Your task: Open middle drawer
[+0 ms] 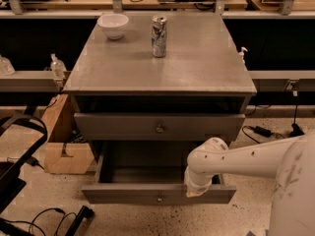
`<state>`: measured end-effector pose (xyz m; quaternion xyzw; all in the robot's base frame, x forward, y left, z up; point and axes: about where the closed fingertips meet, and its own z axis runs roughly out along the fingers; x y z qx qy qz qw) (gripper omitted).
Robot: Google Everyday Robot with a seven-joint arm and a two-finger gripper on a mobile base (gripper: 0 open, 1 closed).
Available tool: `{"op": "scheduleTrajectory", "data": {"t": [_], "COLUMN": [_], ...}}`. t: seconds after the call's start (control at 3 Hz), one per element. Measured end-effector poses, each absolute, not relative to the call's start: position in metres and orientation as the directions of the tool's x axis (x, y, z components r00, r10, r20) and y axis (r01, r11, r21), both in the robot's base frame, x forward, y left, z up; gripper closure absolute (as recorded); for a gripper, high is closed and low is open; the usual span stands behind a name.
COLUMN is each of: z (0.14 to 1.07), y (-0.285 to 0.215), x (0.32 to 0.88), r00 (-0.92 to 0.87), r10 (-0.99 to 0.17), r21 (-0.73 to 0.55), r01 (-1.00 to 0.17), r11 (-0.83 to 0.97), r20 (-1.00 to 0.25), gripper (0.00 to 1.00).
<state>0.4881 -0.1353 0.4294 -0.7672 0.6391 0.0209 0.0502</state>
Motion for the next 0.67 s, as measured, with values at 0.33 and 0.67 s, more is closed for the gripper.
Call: {"op": "scheduleTrajectory", "data": {"t": [0.33,0.67], "z": [0.4294,0.4294], "y": [-0.1353,-0.1353], "x": [0.4880,0.4880], "r00": [0.182,0.182], "r10": [-0.979,-0.979], "r21": [-0.050,-0.050], "r01": [-0.983,-0.983], "r11": [-0.178,-0.178], "r20": [-0.096,-0.096], "gripper": [0.27,0.05]}}
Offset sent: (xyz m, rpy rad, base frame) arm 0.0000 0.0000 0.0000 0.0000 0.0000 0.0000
